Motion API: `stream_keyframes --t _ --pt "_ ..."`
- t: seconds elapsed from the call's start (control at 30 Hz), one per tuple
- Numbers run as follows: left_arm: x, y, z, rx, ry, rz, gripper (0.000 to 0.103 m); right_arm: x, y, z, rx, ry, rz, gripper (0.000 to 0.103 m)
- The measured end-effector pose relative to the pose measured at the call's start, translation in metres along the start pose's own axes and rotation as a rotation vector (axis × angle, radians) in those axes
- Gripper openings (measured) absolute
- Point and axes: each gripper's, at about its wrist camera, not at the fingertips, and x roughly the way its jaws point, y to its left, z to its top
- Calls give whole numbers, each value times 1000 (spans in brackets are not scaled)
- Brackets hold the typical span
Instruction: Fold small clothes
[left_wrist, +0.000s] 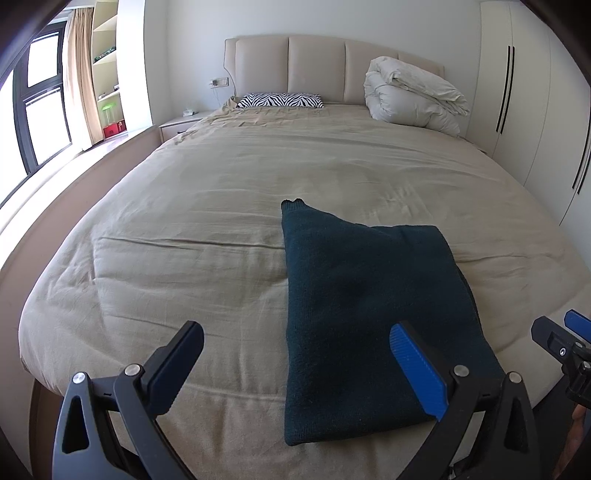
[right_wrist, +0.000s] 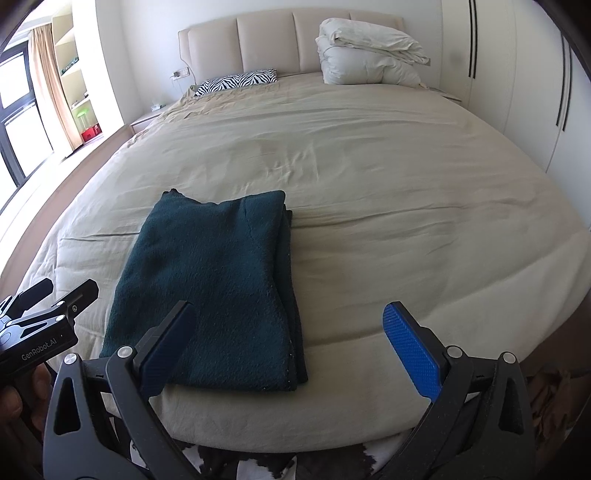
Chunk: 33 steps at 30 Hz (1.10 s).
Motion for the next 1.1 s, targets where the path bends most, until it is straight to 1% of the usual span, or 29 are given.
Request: stream_keyframes --t 1.1 --pt "2 1 0 5 3 -2 103 3 1 -4 1 5 0 103"
